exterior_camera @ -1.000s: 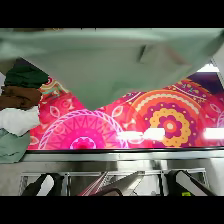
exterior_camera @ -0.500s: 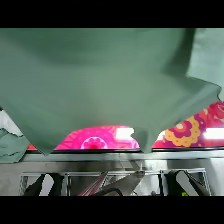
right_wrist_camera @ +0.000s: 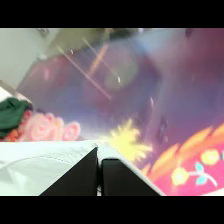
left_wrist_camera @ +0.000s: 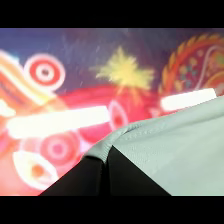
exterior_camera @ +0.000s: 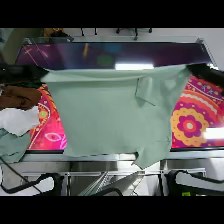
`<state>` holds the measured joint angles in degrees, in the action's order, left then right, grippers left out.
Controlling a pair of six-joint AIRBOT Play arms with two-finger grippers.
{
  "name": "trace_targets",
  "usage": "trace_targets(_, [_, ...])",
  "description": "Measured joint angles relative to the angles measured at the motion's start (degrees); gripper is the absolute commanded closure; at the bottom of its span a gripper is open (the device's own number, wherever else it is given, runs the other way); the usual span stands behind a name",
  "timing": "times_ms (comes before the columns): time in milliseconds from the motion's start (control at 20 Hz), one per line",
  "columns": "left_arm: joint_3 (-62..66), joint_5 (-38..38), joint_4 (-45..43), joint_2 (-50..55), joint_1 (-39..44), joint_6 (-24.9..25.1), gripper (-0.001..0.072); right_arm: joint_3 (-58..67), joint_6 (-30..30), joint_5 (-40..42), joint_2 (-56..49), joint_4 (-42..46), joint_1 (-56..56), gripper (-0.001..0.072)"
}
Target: Fold the shirts.
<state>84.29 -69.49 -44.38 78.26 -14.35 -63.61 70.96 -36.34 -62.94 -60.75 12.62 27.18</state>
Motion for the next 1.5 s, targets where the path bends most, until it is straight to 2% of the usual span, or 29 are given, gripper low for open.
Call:
trace_targets(200, [1.79, 5.18, -1.44, 13.35, 1.62, 1.18, 0.0697, 5.09, 3.85, 8.22, -15.34, -0.79, -7.28, 0.0691])
trace_targets(400, [10.14, 4.87, -2.03, 22.10, 2.12, 0.17, 0.0697, 14.86, 2.43, 9.97, -25.07, -0.55, -9.73, 0.0691])
trace_targets(550, [14.05, 3.04, -2.64, 25.44, 2.21, -0.85, 0.0697, 17.88, -0.09, 8.37, -27.26, 4.50, -9.81, 0.0691])
trace_targets(700, [14.14, 0.96, -5.40, 26.69, 2.27, -2.08, 0.0697, 18.97, -4.42, 4.52, -28.09, 14.64, -9.81, 0.0691])
trace_targets(1000, [5.75, 0.87, -10.16, 27.36, 2.58, -3.13, 0.0696, 19.06, -11.26, 0.37, -28.55, 32.89, -10.58, 0.0691])
trace_targets(1400, [-0.22, 6.25, -11.61, 27.43, 3.45, -1.22, 0.0692, 17.44, -14.27, 0.55, -29.79, 39.60, -10.86, 0.0677])
trace_targets(1450, [-0.35, 6.58, -11.61, 27.43, 3.50, -1.01, 0.0632, 17.38, -14.58, 0.63, -29.79, 39.67, -10.86, 0.0576])
trace_targets(1500, [-0.39, 6.75, -11.63, 27.43, 3.54, -0.98, 0.0278, 17.33, -14.64, 0.61, -29.68, 39.87, -10.86, 0.0484])
